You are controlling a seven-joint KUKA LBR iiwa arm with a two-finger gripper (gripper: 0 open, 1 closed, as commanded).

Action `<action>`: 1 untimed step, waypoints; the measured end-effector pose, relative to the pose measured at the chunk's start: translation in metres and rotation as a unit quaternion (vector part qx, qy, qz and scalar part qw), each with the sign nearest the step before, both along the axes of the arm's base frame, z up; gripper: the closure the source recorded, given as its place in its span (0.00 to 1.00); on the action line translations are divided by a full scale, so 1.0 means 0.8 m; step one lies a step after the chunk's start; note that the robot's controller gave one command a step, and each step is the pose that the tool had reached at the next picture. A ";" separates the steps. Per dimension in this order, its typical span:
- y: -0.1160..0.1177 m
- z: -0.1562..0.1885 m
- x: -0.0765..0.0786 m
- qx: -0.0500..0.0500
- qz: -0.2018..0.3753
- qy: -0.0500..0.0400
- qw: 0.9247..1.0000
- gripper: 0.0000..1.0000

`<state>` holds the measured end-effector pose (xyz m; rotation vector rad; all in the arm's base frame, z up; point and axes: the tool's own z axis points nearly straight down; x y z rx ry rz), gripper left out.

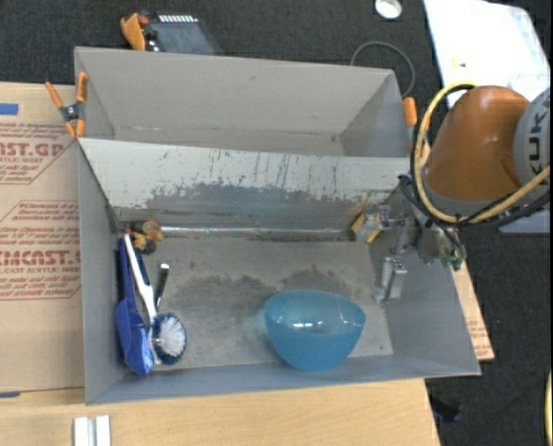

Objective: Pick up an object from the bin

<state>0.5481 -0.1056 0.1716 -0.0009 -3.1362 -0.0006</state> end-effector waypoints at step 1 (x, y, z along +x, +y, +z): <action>0.001 0.005 0.002 -0.001 0.001 -0.004 1.000 0.00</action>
Offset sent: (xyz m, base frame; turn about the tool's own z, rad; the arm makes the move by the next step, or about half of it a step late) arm -0.0462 0.0712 -0.1016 0.0257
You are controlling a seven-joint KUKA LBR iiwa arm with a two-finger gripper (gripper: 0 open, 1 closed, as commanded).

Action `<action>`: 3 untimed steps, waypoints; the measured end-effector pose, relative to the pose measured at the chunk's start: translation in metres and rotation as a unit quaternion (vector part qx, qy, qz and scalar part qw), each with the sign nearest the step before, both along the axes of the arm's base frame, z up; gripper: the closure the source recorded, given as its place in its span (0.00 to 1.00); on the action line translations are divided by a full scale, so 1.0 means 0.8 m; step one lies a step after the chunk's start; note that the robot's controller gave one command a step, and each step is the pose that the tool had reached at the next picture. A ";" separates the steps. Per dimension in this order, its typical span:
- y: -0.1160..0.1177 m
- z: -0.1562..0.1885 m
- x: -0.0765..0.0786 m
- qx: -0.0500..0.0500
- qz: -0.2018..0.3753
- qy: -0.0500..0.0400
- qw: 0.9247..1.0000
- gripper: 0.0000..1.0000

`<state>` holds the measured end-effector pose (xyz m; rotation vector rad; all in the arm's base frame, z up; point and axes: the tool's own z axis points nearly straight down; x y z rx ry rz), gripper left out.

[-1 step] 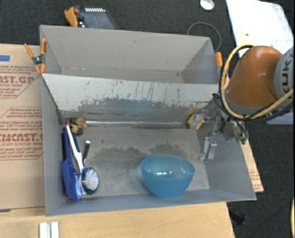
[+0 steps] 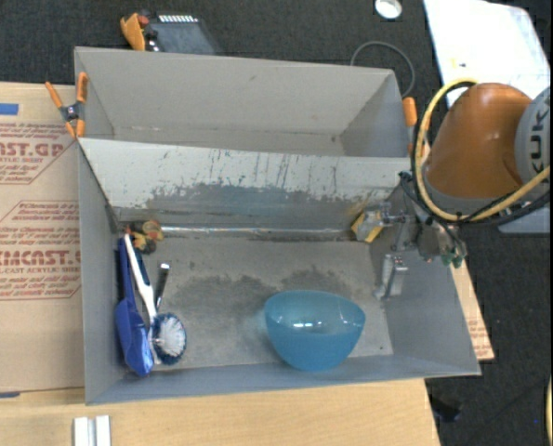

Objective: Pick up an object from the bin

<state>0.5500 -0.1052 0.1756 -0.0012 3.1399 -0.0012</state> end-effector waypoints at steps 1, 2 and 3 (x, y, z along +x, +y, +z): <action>0.063 -0.093 -0.042 0.000 -0.010 -0.002 1.000 0.00; 0.088 -0.091 -0.059 -0.001 0.023 -0.002 1.000 0.00; 0.137 -0.094 -0.084 0.003 -0.001 -0.005 1.000 0.00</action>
Offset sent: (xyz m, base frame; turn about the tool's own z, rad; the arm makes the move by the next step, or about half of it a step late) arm -0.0535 0.0785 -0.0281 -0.1107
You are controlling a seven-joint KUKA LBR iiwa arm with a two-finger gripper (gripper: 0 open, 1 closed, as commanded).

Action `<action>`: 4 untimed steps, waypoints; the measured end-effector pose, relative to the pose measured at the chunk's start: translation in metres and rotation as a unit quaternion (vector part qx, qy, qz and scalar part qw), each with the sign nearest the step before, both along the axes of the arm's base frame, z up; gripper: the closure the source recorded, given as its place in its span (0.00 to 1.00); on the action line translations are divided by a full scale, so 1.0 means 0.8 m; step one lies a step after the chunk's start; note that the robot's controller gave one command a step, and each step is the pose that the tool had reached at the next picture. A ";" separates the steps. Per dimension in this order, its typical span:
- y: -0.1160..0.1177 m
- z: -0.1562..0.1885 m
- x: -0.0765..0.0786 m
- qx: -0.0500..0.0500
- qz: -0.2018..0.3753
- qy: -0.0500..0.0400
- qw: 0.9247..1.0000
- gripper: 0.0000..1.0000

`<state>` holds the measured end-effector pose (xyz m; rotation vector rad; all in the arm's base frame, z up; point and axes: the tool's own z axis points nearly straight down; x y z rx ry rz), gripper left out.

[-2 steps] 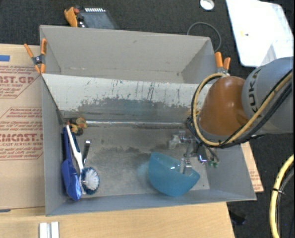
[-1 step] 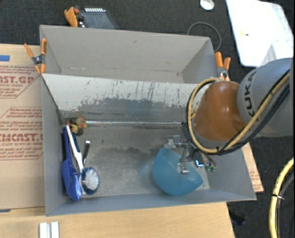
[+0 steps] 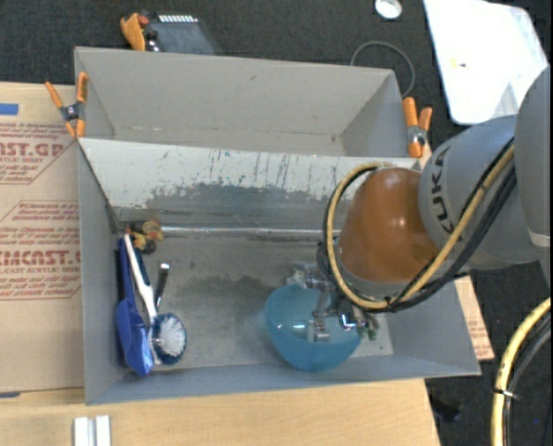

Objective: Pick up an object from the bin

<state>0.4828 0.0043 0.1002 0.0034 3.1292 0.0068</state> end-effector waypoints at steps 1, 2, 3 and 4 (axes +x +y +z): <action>-0.023 -0.021 0.010 -0.007 0.185 -0.014 0.983 0.00; 0.067 -0.036 0.008 -0.007 0.373 -0.010 0.928 1.00; 0.067 -0.036 0.008 -0.007 0.373 -0.009 0.928 1.00; 0.067 -0.018 0.005 -0.006 0.373 -0.004 0.928 1.00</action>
Offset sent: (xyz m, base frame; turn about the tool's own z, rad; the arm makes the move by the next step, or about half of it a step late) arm 0.0039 0.0519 -0.0302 -0.7634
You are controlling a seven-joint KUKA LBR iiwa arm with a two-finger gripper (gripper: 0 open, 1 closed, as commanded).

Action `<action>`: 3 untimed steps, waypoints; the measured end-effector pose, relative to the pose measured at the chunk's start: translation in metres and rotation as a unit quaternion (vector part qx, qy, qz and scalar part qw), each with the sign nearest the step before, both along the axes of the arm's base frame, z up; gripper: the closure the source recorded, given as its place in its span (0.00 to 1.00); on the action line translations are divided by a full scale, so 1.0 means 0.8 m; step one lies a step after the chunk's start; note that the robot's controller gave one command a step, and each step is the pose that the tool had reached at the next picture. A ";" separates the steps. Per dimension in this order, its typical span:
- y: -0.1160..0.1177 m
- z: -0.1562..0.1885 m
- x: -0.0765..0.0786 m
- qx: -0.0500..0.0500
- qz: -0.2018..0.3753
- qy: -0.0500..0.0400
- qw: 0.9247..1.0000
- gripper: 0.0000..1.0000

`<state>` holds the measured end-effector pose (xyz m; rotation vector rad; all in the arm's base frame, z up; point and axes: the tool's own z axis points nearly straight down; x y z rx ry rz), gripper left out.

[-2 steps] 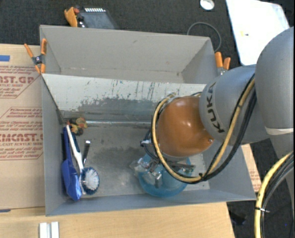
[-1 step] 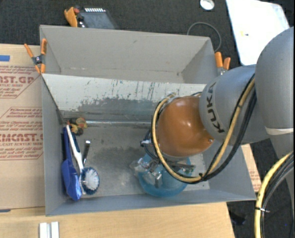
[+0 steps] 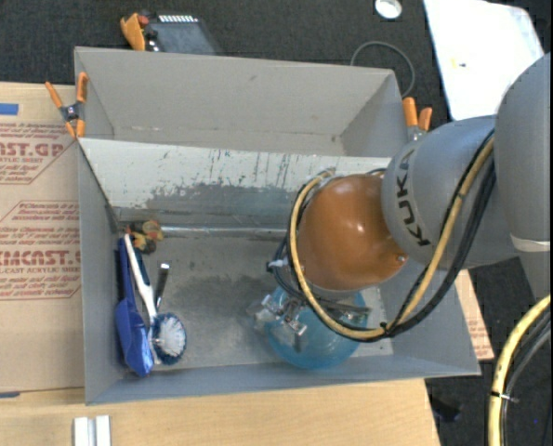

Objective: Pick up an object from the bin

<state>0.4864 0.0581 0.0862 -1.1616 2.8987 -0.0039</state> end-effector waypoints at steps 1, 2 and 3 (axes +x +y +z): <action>0.001 0.042 0.003 0.001 -0.001 -0.005 1.000 1.00; 0.001 0.057 0.002 0.001 -0.001 -0.003 1.000 1.00; 0.001 0.067 0.002 0.001 -0.001 -0.004 1.000 1.00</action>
Offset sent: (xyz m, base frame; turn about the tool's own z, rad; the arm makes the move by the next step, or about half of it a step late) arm 0.0013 0.0001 0.0267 0.0011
